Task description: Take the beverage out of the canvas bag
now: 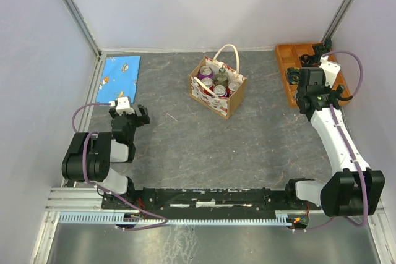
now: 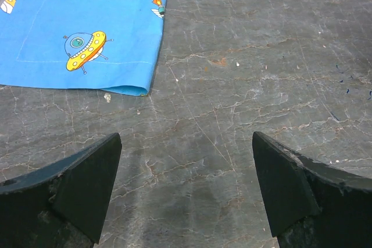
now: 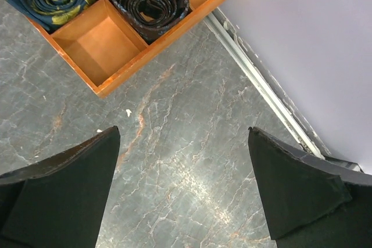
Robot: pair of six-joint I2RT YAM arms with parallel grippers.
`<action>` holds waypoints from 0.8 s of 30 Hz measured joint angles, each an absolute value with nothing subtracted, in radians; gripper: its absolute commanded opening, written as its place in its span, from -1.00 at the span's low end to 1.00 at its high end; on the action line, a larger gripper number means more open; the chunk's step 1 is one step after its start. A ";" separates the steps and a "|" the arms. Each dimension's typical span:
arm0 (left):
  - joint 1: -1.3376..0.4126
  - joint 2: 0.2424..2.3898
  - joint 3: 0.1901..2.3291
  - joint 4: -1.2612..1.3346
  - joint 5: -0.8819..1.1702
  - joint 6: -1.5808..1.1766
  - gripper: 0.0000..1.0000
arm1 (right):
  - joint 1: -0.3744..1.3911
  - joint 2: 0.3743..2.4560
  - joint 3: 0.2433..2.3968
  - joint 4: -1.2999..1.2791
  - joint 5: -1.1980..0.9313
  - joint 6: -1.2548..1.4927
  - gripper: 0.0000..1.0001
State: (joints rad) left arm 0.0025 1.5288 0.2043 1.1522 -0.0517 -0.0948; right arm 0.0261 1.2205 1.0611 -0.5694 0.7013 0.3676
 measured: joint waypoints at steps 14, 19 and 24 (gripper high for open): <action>0.002 1.529 0.205 1.148 -0.052 -0.095 0.99 | 0.031 1.254 1.107 -0.643 0.684 0.488 0.98; 0.002 1.529 0.205 1.148 -0.052 -0.095 0.99 | 0.031 1.233 1.111 -0.577 0.648 0.468 0.99; 0.002 1.529 0.205 1.148 -0.052 -0.095 0.99 | 0.031 1.196 1.060 -0.469 0.503 0.381 0.64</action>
State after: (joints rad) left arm 0.0025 1.5288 0.2047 1.1481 -0.0517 -0.0948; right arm 0.0307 1.1961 1.0599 -0.4686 0.5026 0.3813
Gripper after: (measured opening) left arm 0.992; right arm 0.915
